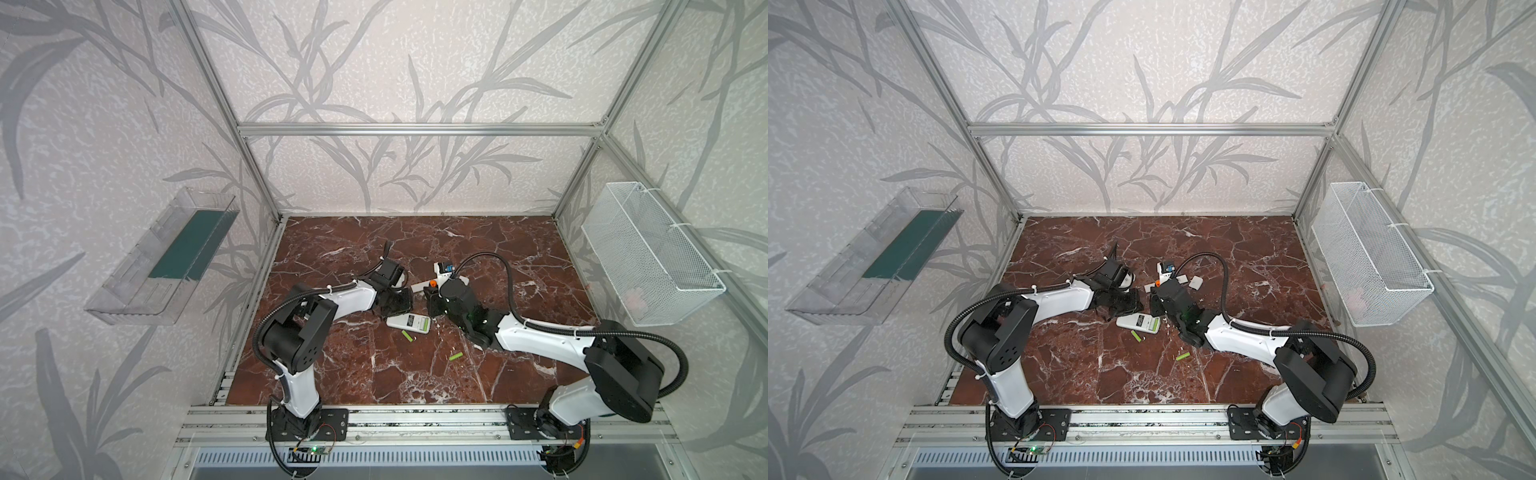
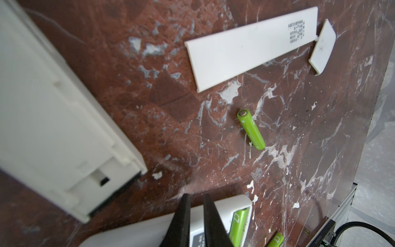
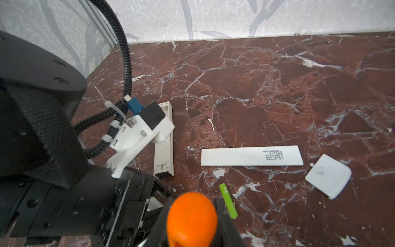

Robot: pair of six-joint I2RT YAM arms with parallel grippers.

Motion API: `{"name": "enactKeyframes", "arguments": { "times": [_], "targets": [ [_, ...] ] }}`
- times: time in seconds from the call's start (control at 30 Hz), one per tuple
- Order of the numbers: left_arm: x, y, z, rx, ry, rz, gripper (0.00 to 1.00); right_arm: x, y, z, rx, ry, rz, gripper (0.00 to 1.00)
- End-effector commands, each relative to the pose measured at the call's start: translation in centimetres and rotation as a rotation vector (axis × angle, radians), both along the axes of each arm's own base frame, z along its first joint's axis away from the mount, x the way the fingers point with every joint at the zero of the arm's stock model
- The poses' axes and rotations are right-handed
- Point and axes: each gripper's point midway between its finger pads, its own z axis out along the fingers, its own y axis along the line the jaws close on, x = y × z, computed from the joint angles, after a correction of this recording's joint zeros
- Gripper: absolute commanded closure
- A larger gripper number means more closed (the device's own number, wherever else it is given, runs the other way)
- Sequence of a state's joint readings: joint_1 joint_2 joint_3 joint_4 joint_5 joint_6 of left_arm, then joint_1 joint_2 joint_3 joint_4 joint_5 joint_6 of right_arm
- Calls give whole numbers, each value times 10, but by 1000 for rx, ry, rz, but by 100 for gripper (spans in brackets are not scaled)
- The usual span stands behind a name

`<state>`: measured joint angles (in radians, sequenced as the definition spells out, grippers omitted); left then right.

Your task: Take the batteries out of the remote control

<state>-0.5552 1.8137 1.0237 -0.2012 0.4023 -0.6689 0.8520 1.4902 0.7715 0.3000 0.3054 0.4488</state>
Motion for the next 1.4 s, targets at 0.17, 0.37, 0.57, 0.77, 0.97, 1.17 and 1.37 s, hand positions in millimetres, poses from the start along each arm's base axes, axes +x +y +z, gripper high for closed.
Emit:
{"name": "enactKeyframes", "arguments": {
  "times": [0.17,0.37,0.57,0.77,0.97,1.17,1.37],
  "targets": [
    [-17,8,-1,6,51,7,84,6,-1,26,5,-43,-23,100],
    [-12,8,32,-28,-19,8,73,10,-1,28,-11,-33,-50,100],
    [-6,26,61,-38,-92,25,64,4,7,41,-57,-115,-89,100],
    [-7,46,56,-47,-93,67,63,0,18,38,-93,-157,-140,100],
    [-13,55,37,-61,-44,77,63,3,14,33,-102,-175,-222,100],
    [-12,42,57,-175,-117,6,63,4,18,40,5,-157,-197,100],
    [-17,39,124,-233,-519,-148,63,16,12,71,89,-68,-166,100]
  ]
}}
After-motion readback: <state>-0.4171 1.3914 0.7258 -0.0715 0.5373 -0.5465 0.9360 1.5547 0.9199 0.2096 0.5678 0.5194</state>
